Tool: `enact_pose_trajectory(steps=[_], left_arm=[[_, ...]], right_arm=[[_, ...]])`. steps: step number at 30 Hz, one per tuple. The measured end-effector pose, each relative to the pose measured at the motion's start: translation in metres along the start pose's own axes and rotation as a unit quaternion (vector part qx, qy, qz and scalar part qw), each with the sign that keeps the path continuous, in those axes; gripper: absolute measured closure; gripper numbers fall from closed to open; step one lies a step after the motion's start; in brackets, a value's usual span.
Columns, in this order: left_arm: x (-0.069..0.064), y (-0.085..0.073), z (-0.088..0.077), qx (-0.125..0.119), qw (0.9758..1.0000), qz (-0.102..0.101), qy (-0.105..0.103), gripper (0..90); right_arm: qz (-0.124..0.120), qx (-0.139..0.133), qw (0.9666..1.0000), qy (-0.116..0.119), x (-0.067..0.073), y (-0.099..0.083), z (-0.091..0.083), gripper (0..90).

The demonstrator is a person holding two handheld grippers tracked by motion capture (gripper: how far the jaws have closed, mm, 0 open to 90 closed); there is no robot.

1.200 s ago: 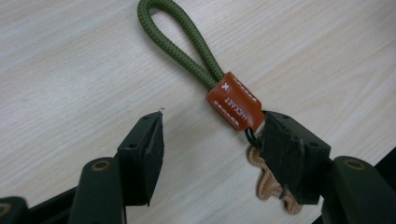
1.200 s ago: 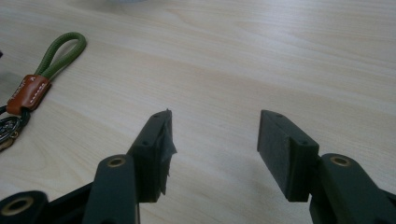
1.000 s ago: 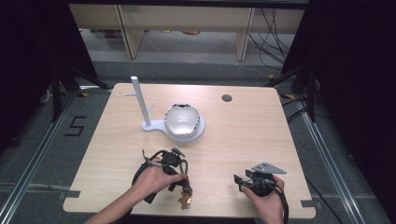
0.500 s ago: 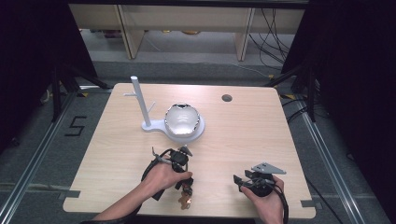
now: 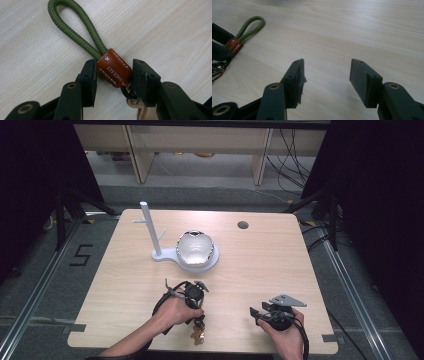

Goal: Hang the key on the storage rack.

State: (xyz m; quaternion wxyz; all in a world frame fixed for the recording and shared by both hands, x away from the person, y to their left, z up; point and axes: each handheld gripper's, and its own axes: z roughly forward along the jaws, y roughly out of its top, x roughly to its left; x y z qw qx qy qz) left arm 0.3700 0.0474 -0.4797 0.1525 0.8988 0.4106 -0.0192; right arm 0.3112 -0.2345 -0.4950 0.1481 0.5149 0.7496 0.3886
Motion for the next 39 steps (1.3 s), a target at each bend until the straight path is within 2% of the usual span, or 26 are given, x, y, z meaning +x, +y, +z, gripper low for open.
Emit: enact_pose_trajectory(steps=[4,6,7,8,11,12,13,14,16,17,18,19,20,21,22,24,25,31,34,37,39], left_arm=[[0.001,0.0,0.0,0.007,0.9999,0.008,-0.004,56.1],[0.002,0.001,-0.001,0.019,0.9998,-0.001,-0.003,55.8],[0.001,0.002,0.0,0.017,0.9998,-0.006,0.0,55.3],[-0.001,0.001,0.001,0.014,0.9997,-0.022,0.0,54.8],[-0.001,0.003,0.001,0.02,0.9992,-0.036,0.002,52.9],[-0.002,0.004,0.002,0.01,0.9989,-0.046,0.0,51.6],[0.0,0.005,0.001,0.018,0.9989,-0.043,0.0,49.9],[-0.002,0.006,0.002,0.014,0.9986,-0.051,0.0,48.9],[-0.003,0.006,0.001,0.022,0.9986,-0.047,0.004,48.6],[-0.003,0.007,0.002,0.023,0.999,-0.036,0.011,48.6],[-0.005,0.007,0.002,0.021,0.9987,-0.044,0.013,48.9],[-0.006,0.007,0.002,0.024,0.9986,-0.043,0.018,49.6],[-0.006,0.008,0.002,0.024,0.9989,-0.032,0.025,50.6],[-0.008,0.008,0.003,0.025,0.9989,-0.026,0.03,51.4],[-0.01,0.007,0.003,0.022,0.9988,-0.023,0.037,53.7],[-0.011,0.007,0.002,0.027,0.9986,0.003,0.046,56.9],[-0.01,0.006,0.002,0.026,0.998,0.03,0.05,57.7],[-0.006,-0.002,-0.001,0.033,0.9961,0.074,0.035,60.4],[-0.004,-0.006,-0.003,0.035,0.9954,0.085,0.027,61.0],[-0.001,-0.008,-0.003,0.039,0.9958,0.079,0.024,60.5],[-0.001,-0.007,-0.003,0.042,0.996,0.075,0.023,59.3]], right_arm=[[0.0,-0.007,1.0,0.006,0.0,0.0,0.001,46.4],[0.003,-0.006,0.9999,0.01,0.0,0.0,0.001,46.4],[0.003,-0.005,0.9999,0.01,0.0,0.0,0.001,46.3],[0.002,-0.006,0.9999,0.009,0.0,0.0,0.0,46.3],[0.004,-0.005,0.9999,0.012,-0.001,0.0,0.001,46.2],[0.002,0.0,1.0,0.003,0.0,0.0,-0.001,46.2],[0.002,0.002,1.0,0.003,-0.001,0.0,-0.001,46.2],[0.0,0.002,1.0,0.002,-0.001,0.0,-0.001,46.2],[0.001,0.002,1.0,0.003,-0.001,0.0,-0.001,46.1],[0.005,0.002,1.0,0.002,-0.001,0.0,-0.001,46.1],[0.014,0.004,0.9999,0.002,0.001,0.0,-0.001,46.1],[0.017,0.004,0.9998,0.005,0.002,-0.001,0.0,46.1],[0.007,-0.001,1.0,0.005,0.0,-0.001,0.001,46.1],[0.019,0.0,0.9998,0.01,0.002,-0.001,0.001,46.0],[-0.001,-0.001,1.0,0.004,0.0,0.0,0.001,46.0],[-0.001,0.001,1.0,-0.001,0.0,0.0,0.0,46.0],[0.0,-0.002,1.0,0.002,-0.001,0.0,0.0,46.0],[0.002,0.004,1.0,0.0,-0.002,-0.001,-0.002,46.0],[0.003,0.005,1.0,0.0,-0.002,-0.001,-0.001,46.0],[0.004,0.004,1.0,0.001,-0.001,0.0,-0.001,46.0],[0.004,-0.002,0.9999,0.01,-0.001,-0.001,0.001,46.0]])
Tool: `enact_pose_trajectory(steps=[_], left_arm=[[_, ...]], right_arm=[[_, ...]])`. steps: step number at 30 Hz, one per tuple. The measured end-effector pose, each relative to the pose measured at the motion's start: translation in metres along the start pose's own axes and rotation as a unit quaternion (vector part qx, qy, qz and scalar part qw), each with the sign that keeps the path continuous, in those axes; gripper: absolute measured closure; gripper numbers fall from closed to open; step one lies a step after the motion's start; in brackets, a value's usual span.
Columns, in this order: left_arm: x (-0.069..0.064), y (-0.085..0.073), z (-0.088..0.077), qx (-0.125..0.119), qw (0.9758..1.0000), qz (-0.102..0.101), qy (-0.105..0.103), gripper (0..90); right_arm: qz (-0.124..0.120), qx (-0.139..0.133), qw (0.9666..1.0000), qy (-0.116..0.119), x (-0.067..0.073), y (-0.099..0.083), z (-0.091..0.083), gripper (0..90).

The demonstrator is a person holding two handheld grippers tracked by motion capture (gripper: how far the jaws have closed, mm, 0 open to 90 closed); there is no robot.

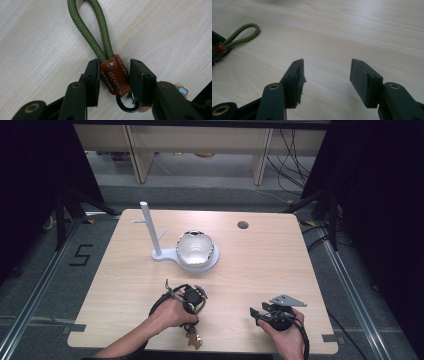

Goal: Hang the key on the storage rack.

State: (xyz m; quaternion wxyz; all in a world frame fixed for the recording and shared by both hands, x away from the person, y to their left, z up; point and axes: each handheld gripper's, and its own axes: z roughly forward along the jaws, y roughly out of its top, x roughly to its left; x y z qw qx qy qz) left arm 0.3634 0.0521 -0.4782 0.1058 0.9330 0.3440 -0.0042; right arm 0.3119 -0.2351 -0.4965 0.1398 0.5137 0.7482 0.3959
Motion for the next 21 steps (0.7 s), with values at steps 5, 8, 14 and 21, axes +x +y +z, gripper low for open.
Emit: enact_pose_trajectory(steps=[5,8,14,21], left_arm=[[-0.0028,0.0027,-0.0008,0.002,0.9999,-0.008,0.012,54.0],[-0.0046,0.0047,-0.002,0.003,0.9997,-0.016,0.02,52.0],[-0.0077,0.0041,-0.0007,0.007,0.9993,-0.02,0.032,51.8],[-0.0077,0.0018,0.0018,0.019,0.9993,-0.007,0.032,58.4]], right_arm=[[0.003,0.001,1.0,0.002,0.0003,0.0001,-0.0004,46.0],[-0.001,0.007,0.9999,-0.008,-0.0005,0.0003,-0.0024,46.0],[-0.003,0.004,1.0,-0.008,-0.0014,0.0002,-0.003,45.9],[-0.001,0.006,0.9999,-0.01,-0.0008,-0.0003,-0.002,45.9]])
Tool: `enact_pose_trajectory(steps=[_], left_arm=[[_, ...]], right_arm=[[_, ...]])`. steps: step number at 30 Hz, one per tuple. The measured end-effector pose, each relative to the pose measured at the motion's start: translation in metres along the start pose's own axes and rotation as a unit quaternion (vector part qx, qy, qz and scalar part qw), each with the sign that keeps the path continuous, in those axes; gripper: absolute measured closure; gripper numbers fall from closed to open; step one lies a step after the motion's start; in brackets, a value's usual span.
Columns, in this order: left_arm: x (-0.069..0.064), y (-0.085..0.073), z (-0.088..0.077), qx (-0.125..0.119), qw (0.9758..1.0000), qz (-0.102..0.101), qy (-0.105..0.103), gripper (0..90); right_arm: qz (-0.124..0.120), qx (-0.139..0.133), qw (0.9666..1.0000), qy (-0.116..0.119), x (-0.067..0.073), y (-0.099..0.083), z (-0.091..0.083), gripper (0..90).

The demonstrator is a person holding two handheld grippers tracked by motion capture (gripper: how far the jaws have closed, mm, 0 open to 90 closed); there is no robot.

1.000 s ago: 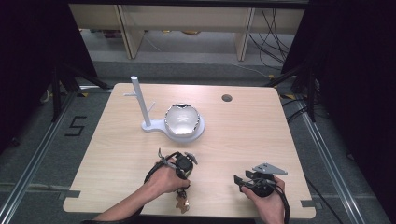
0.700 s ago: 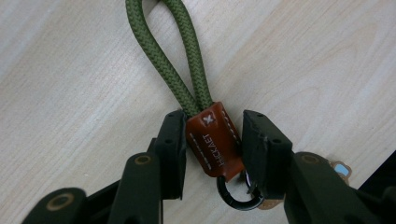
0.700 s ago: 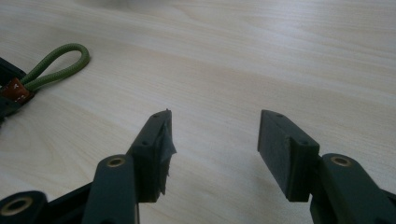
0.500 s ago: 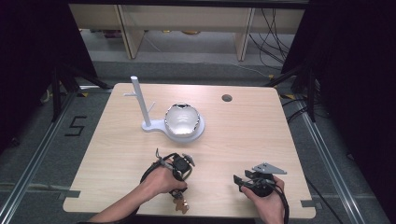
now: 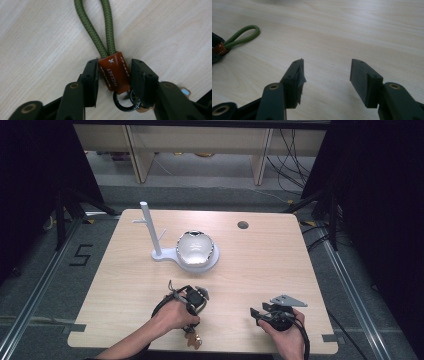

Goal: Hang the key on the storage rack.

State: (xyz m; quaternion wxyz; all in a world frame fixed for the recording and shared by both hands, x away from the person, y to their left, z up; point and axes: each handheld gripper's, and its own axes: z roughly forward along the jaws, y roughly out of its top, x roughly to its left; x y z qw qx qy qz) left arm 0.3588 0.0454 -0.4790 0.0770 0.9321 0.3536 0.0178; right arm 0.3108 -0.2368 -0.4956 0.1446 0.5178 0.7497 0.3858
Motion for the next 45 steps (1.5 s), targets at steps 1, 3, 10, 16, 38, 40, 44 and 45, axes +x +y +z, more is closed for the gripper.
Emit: enact_pose_trajectory(steps=[1,3,10,16,38,40,44,45], left_arm=[[0.001,0.0,-0.001,0.004,1.0,0.007,-0.001,59.1],[0.003,-0.002,-0.001,0.0,0.9998,0.019,-0.002,60.8],[0.008,-0.014,-0.002,-0.03,0.9984,0.048,-0.007,65.0],[0.01,-0.024,-0.004,-0.046,0.9956,0.082,-0.003,66.9],[0.016,-0.084,-0.004,-0.319,0.944,0.074,-0.037,68.1],[0.019,-0.092,-0.004,-0.348,0.9343,0.069,-0.036,68.2],[0.022,-0.105,-0.005,-0.402,0.9138,0.046,-0.04,68.3],[0.022,-0.108,-0.005,-0.41,0.9104,0.04,-0.036,68.3]], right_arm=[[-0.002,-0.001,1.0,-0.005,0.0,0.0,0.0,45.9],[-0.002,-0.001,1.0,0.0,0.0,-0.001,0.001,45.9],[0.017,0.003,0.9998,0.006,0.003,-0.001,0.001,45.9],[0.018,0.006,0.9998,0.007,0.004,-0.002,0.002,46.0],[0.002,-0.025,0.9997,0.005,0.001,-0.001,0.002,46.2],[-0.003,-0.023,0.9997,-0.001,0.001,-0.001,0.002,46.2],[-0.008,-0.028,0.9996,-0.005,0.002,-0.001,0.003,46.3],[-0.007,-0.031,0.9995,-0.004,0.003,-0.001,0.002,46.3]])
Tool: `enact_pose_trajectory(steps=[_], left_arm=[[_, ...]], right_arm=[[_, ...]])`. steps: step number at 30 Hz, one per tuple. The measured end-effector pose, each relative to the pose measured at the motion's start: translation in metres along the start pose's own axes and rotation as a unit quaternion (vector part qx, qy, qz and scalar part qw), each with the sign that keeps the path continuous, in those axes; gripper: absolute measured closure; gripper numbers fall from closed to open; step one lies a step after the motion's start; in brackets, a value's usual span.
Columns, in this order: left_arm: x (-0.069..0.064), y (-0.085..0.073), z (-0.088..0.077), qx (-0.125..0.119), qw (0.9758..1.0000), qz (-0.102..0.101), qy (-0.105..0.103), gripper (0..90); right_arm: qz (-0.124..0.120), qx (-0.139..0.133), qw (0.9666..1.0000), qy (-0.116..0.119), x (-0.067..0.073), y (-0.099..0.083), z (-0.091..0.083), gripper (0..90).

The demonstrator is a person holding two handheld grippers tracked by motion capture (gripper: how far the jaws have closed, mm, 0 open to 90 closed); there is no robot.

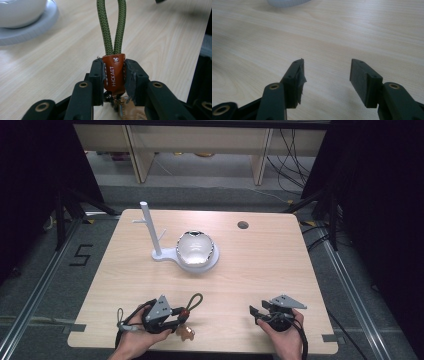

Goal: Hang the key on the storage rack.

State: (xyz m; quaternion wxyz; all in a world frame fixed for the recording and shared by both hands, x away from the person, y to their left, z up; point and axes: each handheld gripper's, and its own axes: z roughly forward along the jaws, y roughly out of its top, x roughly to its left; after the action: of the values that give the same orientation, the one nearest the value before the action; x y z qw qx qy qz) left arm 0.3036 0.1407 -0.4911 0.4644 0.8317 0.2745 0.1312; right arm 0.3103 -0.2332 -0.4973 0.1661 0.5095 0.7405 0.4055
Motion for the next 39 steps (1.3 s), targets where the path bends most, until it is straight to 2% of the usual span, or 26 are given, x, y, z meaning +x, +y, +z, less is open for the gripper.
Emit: enact_pose_trajectory(steps=[1,2,3,4,5,10,11,12,13,14,15,16,18,19,21,22,23,24,26,28,29,30,31,32,37,39], left_arm=[[0.001,-0.002,-0.003,-0.013,0.9999,0.002,0.004,68.3],[0.001,-0.004,-0.005,-0.027,0.9996,-0.003,0.005,68.4],[0.001,-0.007,-0.008,-0.039,0.9992,-0.009,0.008,68.3],[0.002,-0.01,-0.011,-0.061,0.998,-0.011,0.013,68.3],[0.002,-0.011,-0.013,-0.067,0.9974,-0.021,0.019,68.3],[0.006,-0.02,-0.023,-0.128,0.9903,-0.03,0.045,68.4],[0.006,-0.021,-0.025,-0.136,0.989,-0.031,0.05,68.4],[0.006,-0.021,-0.028,-0.145,0.9875,-0.029,0.054,68.5],[0.006,-0.02,-0.03,-0.148,0.987,-0.027,0.057,68.5],[0.007,-0.02,-0.031,-0.16,0.9849,-0.026,0.06,68.5],[0.007,-0.019,-0.034,-0.163,0.9841,-0.022,0.067,68.6],[0.007,-0.019,-0.036,-0.171,0.9825,-0.021,0.069,68.6],[0.007,-0.018,-0.039,-0.175,0.9815,-0.018,0.076,68.6],[0.007,-0.018,-0.039,-0.187,0.9792,-0.017,0.077,68.6],[0.008,-0.017,-0.043,-0.185,0.979,-0.013,0.085,68.6],[0.009,-0.016,-0.045,-0.197,0.9761,-0.002,0.091,68.6],[0.01,-0.015,-0.047,-0.199,0.9757,0.0,0.092,68.6],[0.011,-0.015,-0.047,-0.206,0.9742,0.001,0.092,68.6],[0.012,-0.014,-0.051,-0.21,0.9725,0.005,0.101,68.6],[0.014,-0.013,-0.055,-0.222,0.9692,0.006,0.107,68.6],[0.015,-0.013,-0.057,-0.223,0.9687,0.005,0.11,68.6],[0.016,-0.012,-0.06,-0.229,0.9667,0.006,0.115,68.6],[0.016,-0.012,-0.062,-0.227,0.9665,0.005,0.119,68.6],[0.018,-0.011,-0.064,-0.238,0.9636,0.005,0.122,68.7],[0.023,-0.01,-0.075,-0.243,0.9597,0.002,0.141,68.7],[0.027,-0.009,-0.078,-0.253,0.9563,0.0,0.146,68.7]], right_arm=[[0.0,-0.008,1.0,0.005,0.0,-0.001,0.002,46.3],[0.026,-0.002,0.9997,0.003,0.005,-0.001,0.001,46.3],[0.016,-0.004,0.9999,0.005,0.004,-0.001,0.001,46.3],[0.016,-0.003,0.9999,0.006,0.004,-0.001,0.001,46.3],[0.001,-0.006,1.0,0.007,0.001,-0.001,0.002,46.3],[-0.008,-0.007,0.9999,0.0,0.001,-0.001,0.003,46.4],[-0.006,-0.01,0.9999,0.006,0.002,-0.001,0.002,46.4],[-0.005,-0.016,0.9999,0.001,0.002,-0.001,0.002,46.5],[-0.006,-0.017,0.9998,0.003,0.002,-0.001,0.003,46.4],[-0.006,-0.017,0.9998,0.001,0.003,-0.002,0.003,46.4],[-0.006,-0.019,0.9998,0.002,0.003,-0.002,0.003,46.5],[0.012,-0.015,0.9998,0.005,0.006,-0.002,0.002,46.4],[-0.005,-0.019,0.9998,0.006,0.004,-0.001,0.003,46.4],[-0.005,-0.018,0.9998,0.008,0.003,-0.001,0.002,46.5],[-0.006,-0.019,0.9998,0.001,0.004,-0.001,0.001,46.5],[-0.005,-0.025,0.9996,0.006,0.003,-0.001,0.002,46.6],[-0.006,-0.027,0.9996,0.007,0.003,-0.001,0.001,46.6],[-0.006,-0.028,0.9996,0.006,0.002,-0.001,0.001,46.5],[-0.015,-0.025,0.9996,-0.004,0.001,-0.001,0.001,46.6],[-0.01,-0.029,0.9995,-0.003,0.001,-0.001,0.001,46.6],[-0.007,-0.033,0.9994,0.003,0.001,-0.001,0.0,46.6],[0.014,-0.032,0.9994,0.003,0.004,-0.001,0.0,46.6],[-0.007,-0.034,0.9994,0.003,0.001,0.0,0.0,46.6],[-0.007,-0.035,0.9994,0.004,0.001,0.0,0.0,46.6],[-0.006,-0.035,0.9994,0.004,0.002,0.0,0.0,46.6],[-0.003,-0.035,0.9994,0.006,0.002,0.0,0.0,46.6]])
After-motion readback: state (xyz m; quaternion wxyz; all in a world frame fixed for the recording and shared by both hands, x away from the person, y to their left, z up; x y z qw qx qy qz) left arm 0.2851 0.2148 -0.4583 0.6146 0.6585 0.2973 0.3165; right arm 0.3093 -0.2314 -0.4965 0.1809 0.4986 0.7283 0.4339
